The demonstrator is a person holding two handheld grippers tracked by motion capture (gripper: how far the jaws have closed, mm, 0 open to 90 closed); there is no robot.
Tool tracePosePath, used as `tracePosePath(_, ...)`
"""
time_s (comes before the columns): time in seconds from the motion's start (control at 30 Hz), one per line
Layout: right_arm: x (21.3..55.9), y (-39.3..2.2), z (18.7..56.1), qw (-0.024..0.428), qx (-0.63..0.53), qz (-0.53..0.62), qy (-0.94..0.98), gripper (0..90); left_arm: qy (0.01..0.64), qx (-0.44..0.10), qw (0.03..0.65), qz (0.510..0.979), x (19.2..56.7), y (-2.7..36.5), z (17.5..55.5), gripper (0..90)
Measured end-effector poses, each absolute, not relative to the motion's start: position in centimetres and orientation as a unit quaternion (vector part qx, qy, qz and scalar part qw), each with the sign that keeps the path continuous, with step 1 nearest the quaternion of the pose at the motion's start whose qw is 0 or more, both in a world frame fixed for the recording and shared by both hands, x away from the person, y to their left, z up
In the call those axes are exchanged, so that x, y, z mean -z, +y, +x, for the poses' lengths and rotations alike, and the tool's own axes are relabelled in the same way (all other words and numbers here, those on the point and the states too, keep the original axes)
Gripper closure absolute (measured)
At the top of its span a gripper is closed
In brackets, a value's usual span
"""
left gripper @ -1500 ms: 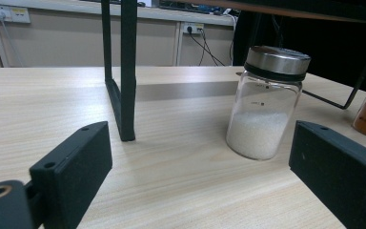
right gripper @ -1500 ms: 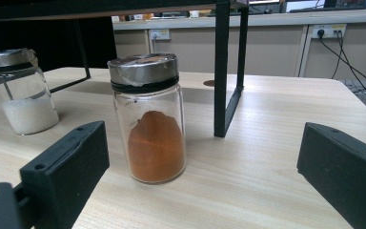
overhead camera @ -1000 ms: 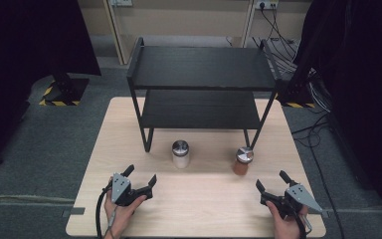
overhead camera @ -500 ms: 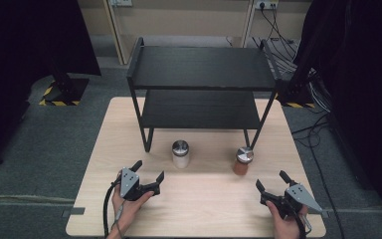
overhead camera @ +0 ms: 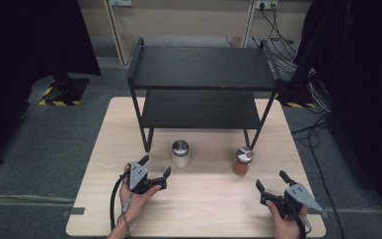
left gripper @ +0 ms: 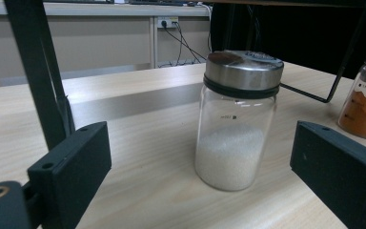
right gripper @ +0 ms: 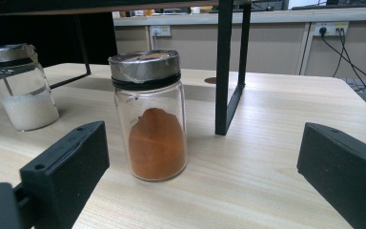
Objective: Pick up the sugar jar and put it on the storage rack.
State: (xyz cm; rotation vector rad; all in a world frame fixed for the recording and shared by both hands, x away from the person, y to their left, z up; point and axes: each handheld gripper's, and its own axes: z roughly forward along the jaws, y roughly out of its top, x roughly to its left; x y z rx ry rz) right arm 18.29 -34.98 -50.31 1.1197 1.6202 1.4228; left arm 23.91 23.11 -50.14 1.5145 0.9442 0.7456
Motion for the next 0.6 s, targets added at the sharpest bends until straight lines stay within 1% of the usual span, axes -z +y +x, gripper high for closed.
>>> tracePosePath(0.2, 50.3, -35.0, 18.4, 0.348, -0.548, 0.433, 0.625, 3.7, 0.393, -0.322, 0.569, 0.647, 49.6, 22.4, 24.7, 6.2)
tracePosePath(0.6, 50.2, -35.0, 18.4, 0.346, -0.548, 0.430, 0.629, 3.8, 0.377, -0.315, 0.560, 0.667, 49.0, 20.5, 26.7, 6.7)
